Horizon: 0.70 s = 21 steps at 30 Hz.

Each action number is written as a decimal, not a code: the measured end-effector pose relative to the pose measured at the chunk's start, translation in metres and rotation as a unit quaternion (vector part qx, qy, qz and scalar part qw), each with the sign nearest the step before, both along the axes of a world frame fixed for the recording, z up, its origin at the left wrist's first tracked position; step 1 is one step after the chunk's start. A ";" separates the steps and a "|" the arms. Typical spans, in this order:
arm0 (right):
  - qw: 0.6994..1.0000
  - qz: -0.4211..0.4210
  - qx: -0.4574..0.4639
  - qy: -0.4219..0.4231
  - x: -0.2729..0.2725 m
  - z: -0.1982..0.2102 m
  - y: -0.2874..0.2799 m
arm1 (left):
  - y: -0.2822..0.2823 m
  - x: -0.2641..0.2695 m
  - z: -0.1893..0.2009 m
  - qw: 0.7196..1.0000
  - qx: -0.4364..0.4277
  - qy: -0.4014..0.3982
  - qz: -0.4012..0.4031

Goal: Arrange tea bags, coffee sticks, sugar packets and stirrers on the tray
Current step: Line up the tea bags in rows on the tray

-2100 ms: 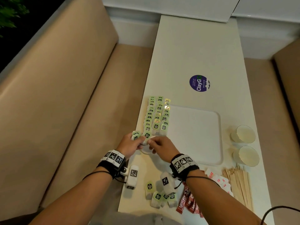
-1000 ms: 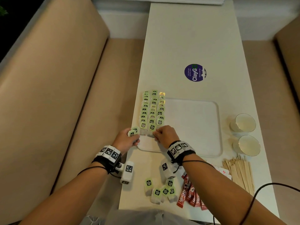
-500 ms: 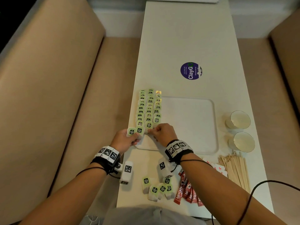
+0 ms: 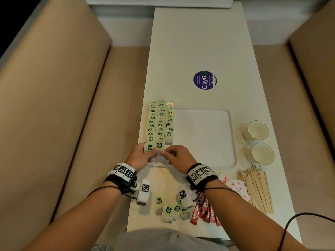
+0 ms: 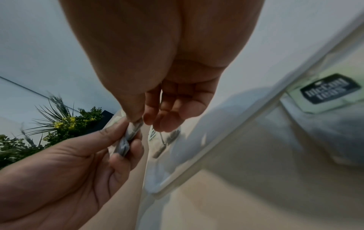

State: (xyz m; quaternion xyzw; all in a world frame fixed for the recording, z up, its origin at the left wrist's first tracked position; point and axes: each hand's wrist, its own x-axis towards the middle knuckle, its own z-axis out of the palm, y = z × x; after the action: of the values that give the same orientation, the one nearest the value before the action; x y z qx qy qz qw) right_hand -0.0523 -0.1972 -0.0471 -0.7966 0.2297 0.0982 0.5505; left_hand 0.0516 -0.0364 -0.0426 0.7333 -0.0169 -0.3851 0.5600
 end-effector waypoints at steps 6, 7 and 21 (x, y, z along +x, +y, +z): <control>1.000 -0.013 -0.009 0.002 -0.012 -0.001 -0.002 | -0.007 -0.009 -0.003 1.000 0.003 0.002 -0.014; 1.000 -0.013 -0.012 0.003 -0.014 -0.001 -0.002 | -0.008 -0.011 -0.003 1.000 0.003 0.004 -0.014; 0.996 -0.039 -0.068 0.045 -0.004 -0.008 -0.027 | -0.007 -0.007 -0.011 0.998 0.055 0.036 -0.001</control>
State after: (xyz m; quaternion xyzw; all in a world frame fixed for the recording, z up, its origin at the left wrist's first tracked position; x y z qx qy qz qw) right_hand -0.0566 -0.2239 -0.0549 -0.8174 0.2912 0.0970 0.4875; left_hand 0.0445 -0.0431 -0.0532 0.7484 0.0241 -0.4123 0.5189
